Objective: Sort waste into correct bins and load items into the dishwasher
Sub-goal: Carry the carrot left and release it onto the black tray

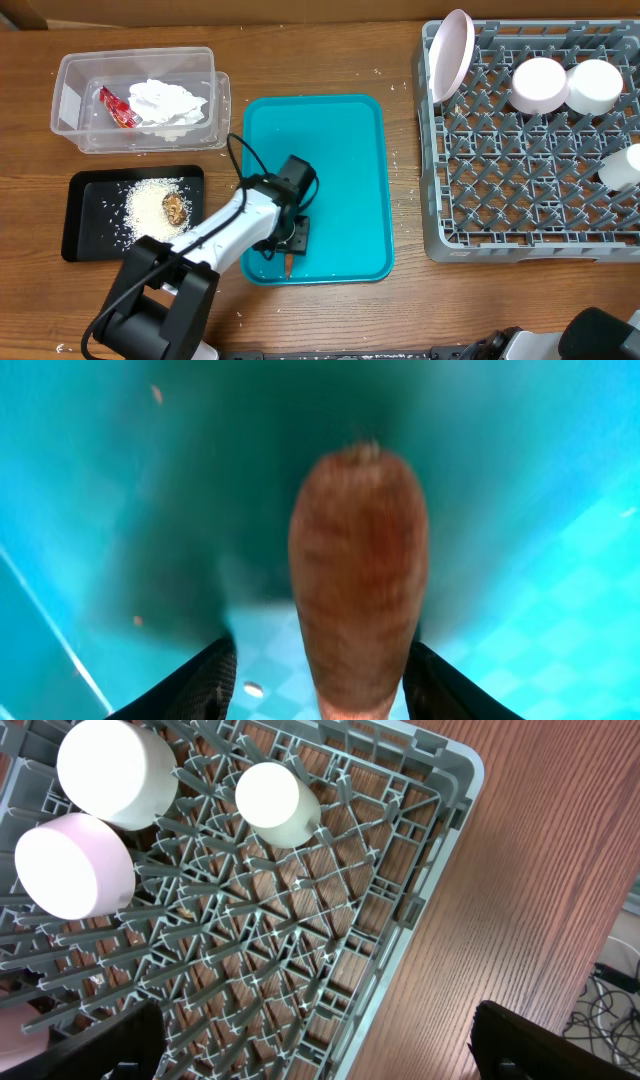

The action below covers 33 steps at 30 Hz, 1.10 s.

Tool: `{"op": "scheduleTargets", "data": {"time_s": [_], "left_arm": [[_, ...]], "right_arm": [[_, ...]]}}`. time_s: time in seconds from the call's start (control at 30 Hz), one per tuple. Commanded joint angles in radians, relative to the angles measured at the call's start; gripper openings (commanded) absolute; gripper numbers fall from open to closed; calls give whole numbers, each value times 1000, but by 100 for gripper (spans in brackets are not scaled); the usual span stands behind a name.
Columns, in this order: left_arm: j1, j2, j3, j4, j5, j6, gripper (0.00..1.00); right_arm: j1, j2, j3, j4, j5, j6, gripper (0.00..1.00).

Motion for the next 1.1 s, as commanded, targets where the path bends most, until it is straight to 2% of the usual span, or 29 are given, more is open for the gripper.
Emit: {"op": "scheduleTargets", "data": {"time_s": [0.0,0.4,0.7,0.73,0.8,1.07], "left_arm": [[-36,39,-32,-10,-76,-62,56],[-37,39,-26,-29,-73,-71,30],[-32,39,76,-88,-120,-84,27],[-26,39,106,-106,-120,-84,21],[-15,39,132,-121,-119,-84,16],[55,39,204,-184,-143,-80,16]], "right_arm": [[1,-6,-1,2,3,-2,100],[1,-6,-1,2,3,-2,100],[1,-6,-1,2,3,-2,100],[1,-6,-1,2,3,-2,100],[1,-6,-1,2,3,-2,100],[1,-6,-1,2,3,-2,100]]}}
